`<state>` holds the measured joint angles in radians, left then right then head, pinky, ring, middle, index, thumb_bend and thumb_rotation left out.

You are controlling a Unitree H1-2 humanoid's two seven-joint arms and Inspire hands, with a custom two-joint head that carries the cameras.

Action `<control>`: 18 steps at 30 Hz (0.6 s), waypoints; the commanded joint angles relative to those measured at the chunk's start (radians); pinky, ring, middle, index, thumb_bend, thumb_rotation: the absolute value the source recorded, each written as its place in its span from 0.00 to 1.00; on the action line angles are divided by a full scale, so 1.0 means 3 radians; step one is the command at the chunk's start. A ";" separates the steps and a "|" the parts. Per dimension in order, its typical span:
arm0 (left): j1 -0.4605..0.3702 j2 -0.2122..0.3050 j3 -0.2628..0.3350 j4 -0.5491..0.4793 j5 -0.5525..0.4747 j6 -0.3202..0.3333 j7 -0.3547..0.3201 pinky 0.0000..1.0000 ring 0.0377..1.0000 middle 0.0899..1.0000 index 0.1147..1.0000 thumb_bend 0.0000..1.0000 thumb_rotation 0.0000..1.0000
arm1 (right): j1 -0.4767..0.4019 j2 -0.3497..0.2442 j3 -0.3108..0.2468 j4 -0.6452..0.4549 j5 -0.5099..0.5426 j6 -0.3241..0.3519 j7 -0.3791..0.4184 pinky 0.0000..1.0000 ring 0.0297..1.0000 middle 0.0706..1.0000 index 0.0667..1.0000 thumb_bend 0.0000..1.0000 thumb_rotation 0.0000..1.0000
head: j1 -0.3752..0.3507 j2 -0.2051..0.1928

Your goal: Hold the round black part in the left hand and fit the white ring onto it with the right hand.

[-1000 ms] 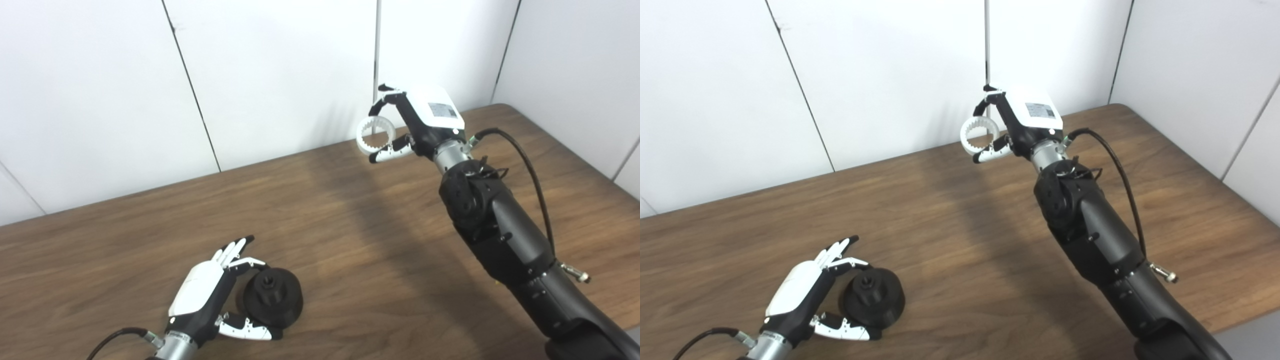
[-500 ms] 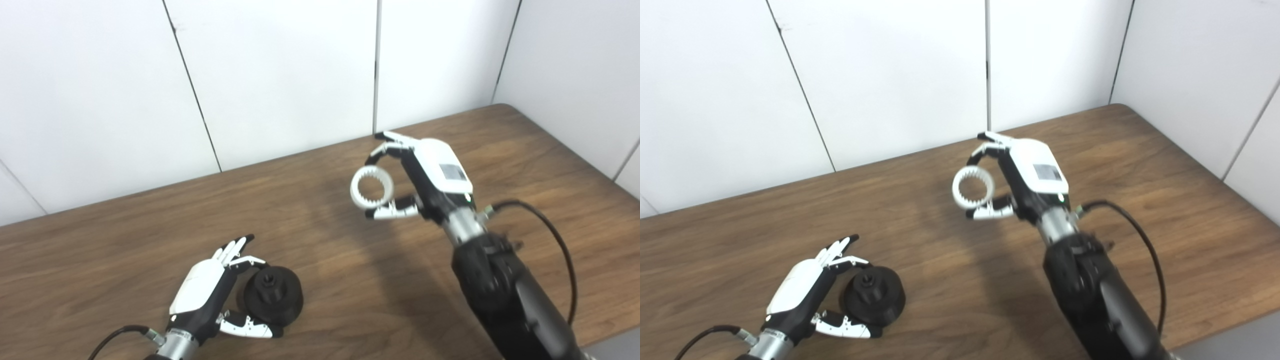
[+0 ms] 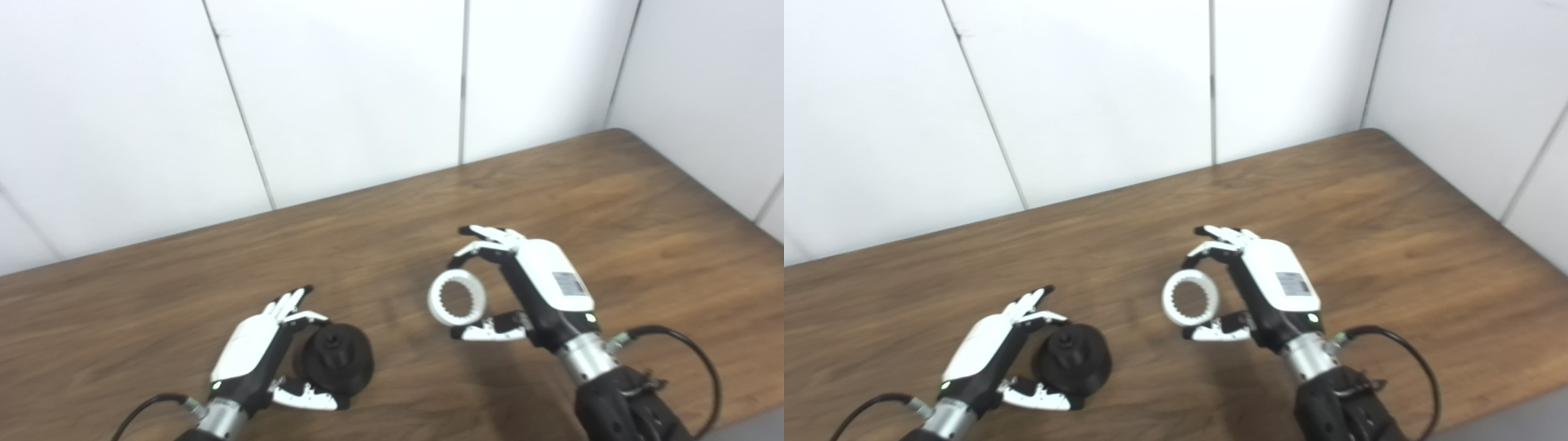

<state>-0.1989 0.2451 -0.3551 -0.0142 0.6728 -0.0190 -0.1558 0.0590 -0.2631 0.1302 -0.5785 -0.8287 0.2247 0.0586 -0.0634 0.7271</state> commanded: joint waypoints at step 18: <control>-0.0140 -0.0190 -0.0127 -0.0053 0.0348 0.0282 0.0018 1.00 1.00 1.00 0.57 0.94 0.29 | -0.0132 -0.0052 -0.0161 0.0022 0.0291 -0.0376 0.0056 0.89 0.85 0.84 0.46 0.52 0.16 | 0.0328 0.0060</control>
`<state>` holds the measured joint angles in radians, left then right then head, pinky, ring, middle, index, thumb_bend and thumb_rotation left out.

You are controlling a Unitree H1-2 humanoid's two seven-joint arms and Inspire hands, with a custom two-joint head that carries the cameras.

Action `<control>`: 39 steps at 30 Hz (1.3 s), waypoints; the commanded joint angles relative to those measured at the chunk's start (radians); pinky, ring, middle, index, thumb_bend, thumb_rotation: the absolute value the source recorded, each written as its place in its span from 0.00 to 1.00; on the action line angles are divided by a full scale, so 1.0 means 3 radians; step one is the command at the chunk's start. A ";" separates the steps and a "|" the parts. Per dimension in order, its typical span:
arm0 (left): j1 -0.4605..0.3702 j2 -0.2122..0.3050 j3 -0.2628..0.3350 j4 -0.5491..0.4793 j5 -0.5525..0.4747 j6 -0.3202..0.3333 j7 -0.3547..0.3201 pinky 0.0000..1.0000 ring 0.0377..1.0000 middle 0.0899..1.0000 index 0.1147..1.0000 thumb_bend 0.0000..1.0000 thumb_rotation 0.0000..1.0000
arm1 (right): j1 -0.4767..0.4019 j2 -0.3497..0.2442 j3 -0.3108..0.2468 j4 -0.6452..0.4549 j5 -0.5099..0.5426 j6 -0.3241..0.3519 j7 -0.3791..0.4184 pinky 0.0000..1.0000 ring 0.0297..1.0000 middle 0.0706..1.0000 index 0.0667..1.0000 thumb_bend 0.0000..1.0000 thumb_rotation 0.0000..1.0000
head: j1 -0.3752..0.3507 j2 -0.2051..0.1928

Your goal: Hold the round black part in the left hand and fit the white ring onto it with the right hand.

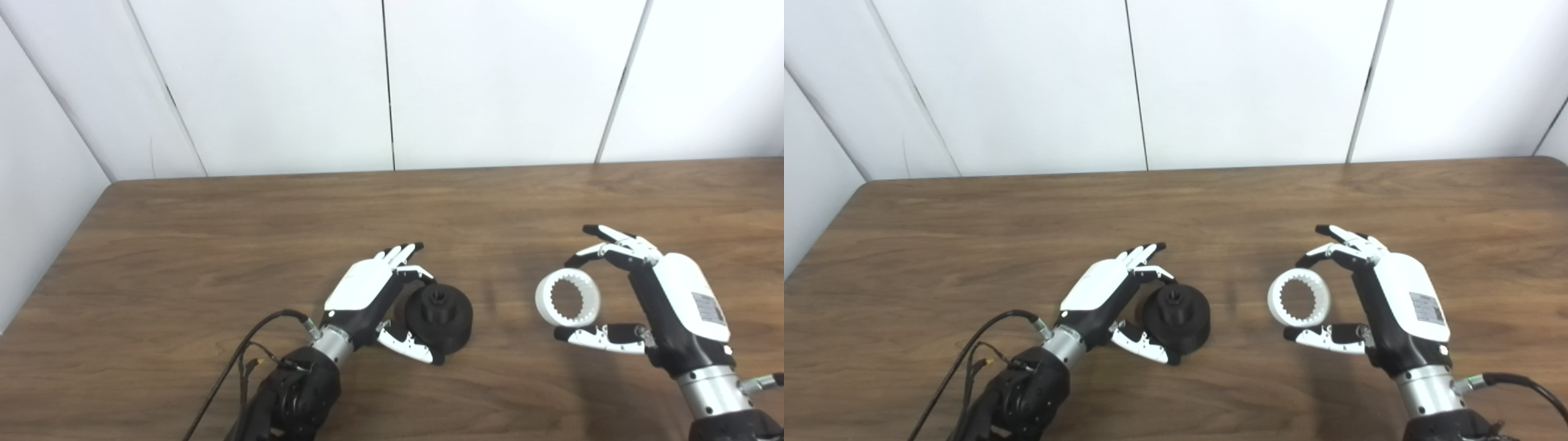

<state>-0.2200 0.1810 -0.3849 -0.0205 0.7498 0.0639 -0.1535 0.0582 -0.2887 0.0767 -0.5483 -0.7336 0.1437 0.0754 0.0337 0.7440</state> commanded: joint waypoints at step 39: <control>-0.0077 0.0023 -0.0039 -0.0084 0.0087 0.0033 -0.0015 1.00 1.00 1.00 0.56 0.93 0.28 | -0.0735 0.0665 0.0656 0.0447 -0.0386 -0.0043 0.0294 0.88 0.85 0.85 0.46 0.52 0.16 | -0.0026 0.0064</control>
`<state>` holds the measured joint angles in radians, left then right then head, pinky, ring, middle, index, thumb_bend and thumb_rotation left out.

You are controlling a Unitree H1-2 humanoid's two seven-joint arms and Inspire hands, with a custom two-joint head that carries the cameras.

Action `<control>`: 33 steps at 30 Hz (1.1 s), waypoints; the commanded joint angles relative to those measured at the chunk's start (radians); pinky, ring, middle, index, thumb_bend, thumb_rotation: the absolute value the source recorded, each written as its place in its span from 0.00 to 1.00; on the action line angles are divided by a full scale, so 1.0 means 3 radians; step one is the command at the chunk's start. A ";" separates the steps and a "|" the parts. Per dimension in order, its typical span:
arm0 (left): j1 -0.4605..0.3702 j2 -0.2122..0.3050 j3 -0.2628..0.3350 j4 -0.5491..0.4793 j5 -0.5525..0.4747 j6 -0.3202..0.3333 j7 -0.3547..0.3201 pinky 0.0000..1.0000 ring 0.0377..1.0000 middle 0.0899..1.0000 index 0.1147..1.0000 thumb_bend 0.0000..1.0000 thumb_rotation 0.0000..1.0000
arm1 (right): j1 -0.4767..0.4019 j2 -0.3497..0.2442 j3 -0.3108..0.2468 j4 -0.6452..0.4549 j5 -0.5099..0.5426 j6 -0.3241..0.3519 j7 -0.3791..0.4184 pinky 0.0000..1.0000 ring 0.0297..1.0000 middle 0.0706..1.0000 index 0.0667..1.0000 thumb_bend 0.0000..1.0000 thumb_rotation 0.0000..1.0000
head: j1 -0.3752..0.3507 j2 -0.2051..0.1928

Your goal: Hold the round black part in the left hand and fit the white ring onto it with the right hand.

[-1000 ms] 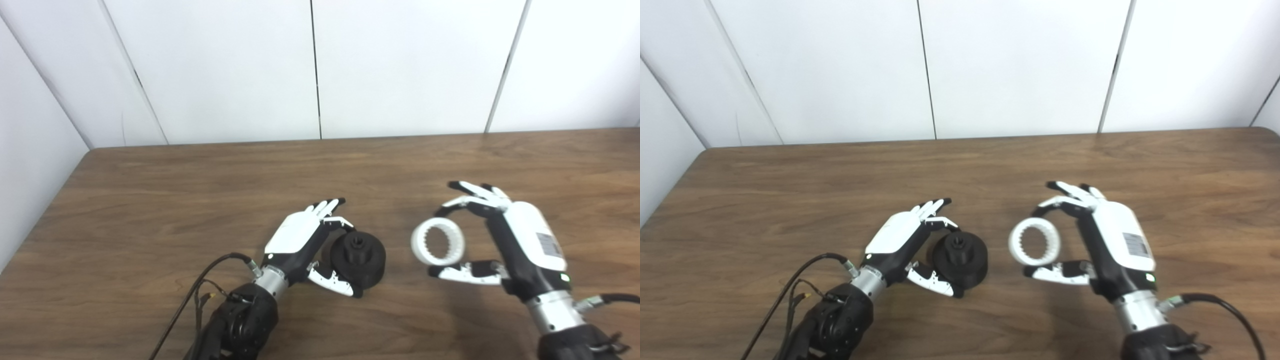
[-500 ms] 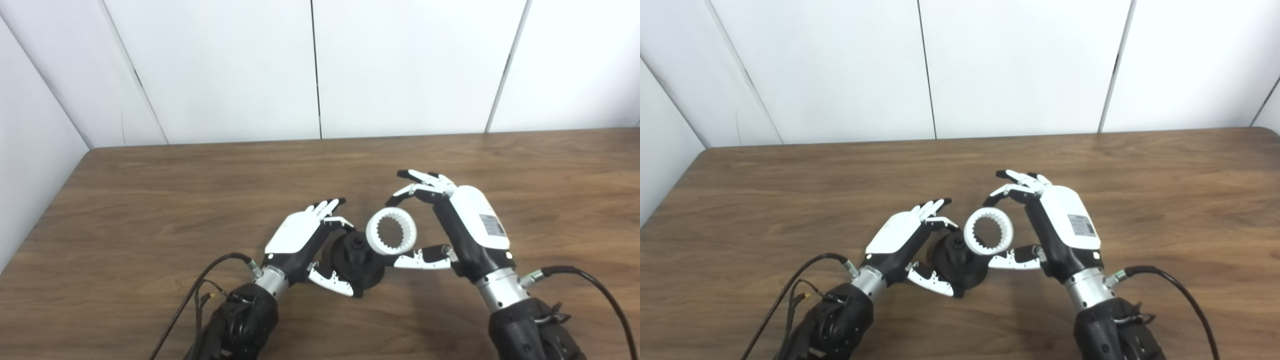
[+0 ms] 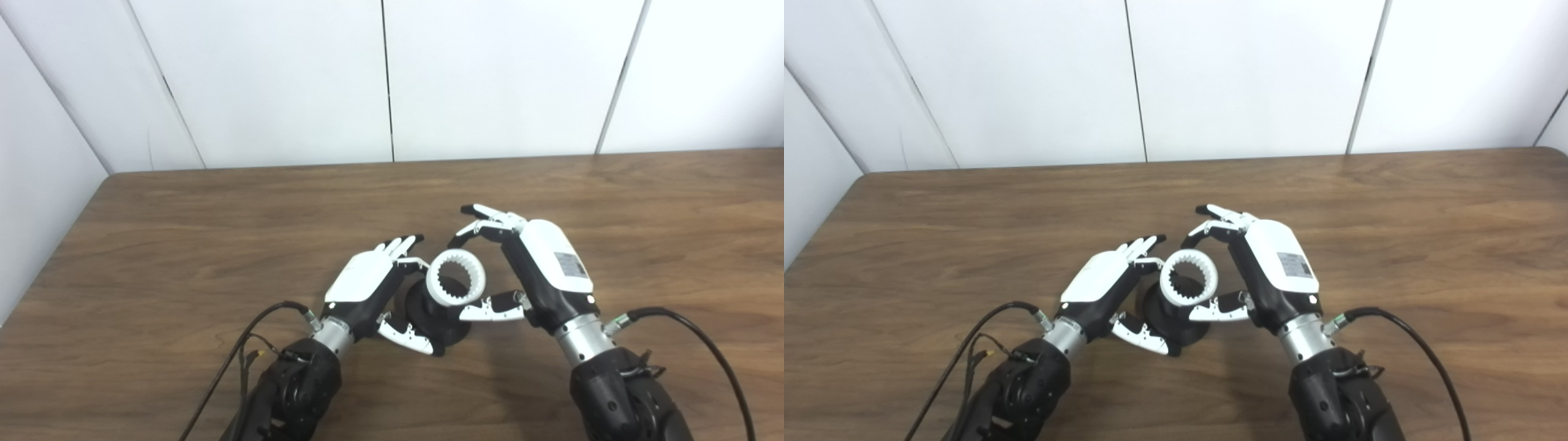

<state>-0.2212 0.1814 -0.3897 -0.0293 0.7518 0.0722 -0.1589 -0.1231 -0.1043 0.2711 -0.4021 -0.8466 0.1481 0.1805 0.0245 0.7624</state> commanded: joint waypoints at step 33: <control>-0.0032 -0.0026 -0.0079 -0.0164 0.0075 0.0121 -0.0060 1.00 1.00 1.00 0.57 0.94 0.29 | -0.0300 0.0047 0.0210 0.0509 -0.0100 -0.0042 -0.0175 0.86 0.83 0.84 0.46 0.52 0.16 | 0.0046 0.0065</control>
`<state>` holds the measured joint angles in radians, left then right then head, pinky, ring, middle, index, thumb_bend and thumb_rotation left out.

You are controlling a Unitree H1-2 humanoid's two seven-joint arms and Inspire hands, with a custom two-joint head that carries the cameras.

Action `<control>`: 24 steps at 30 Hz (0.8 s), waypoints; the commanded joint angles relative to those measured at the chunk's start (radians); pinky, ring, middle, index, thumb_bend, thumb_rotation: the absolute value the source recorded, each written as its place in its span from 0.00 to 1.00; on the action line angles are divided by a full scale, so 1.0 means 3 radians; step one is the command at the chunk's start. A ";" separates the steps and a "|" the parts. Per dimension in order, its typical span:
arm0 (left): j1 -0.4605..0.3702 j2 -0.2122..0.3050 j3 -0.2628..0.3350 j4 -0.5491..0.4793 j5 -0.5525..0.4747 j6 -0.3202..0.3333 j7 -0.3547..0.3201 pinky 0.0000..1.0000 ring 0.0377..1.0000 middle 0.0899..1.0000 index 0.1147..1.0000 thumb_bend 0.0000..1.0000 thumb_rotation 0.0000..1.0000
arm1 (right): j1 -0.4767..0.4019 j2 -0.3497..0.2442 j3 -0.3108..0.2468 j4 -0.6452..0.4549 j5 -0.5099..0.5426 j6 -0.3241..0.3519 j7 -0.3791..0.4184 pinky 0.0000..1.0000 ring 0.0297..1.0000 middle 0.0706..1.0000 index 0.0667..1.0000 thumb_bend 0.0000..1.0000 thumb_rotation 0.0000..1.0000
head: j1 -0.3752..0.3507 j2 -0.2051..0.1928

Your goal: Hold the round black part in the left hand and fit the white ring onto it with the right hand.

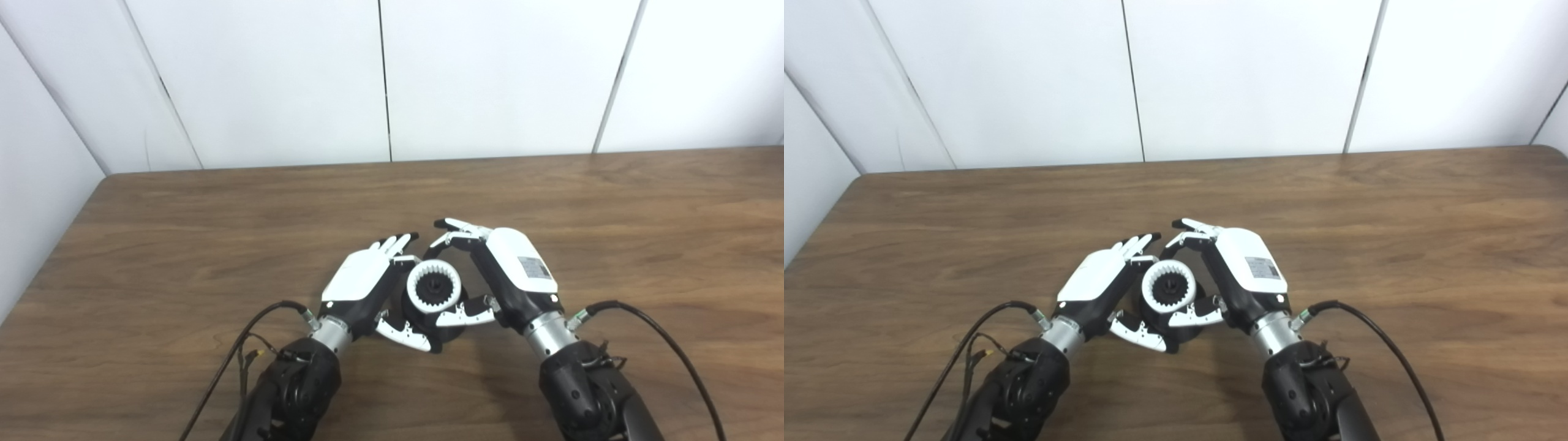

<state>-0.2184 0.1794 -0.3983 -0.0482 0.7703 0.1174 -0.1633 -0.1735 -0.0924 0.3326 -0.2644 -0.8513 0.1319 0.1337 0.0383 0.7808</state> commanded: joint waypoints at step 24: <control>-0.0053 0.0004 -0.0033 -0.0115 -0.0063 -0.0045 -0.0030 1.00 1.00 1.00 0.56 0.96 0.32 | -0.0184 -0.0225 0.0034 -0.0225 -0.0186 0.0536 0.0861 0.94 0.98 1.00 0.99 1.00 0.55 | -0.0017 0.0040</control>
<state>-0.2160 0.1740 -0.4119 -0.0563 0.7523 0.1174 -0.1668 -0.1924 -0.1585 0.3471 -0.2853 -0.9050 0.2781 0.3707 0.0322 0.7915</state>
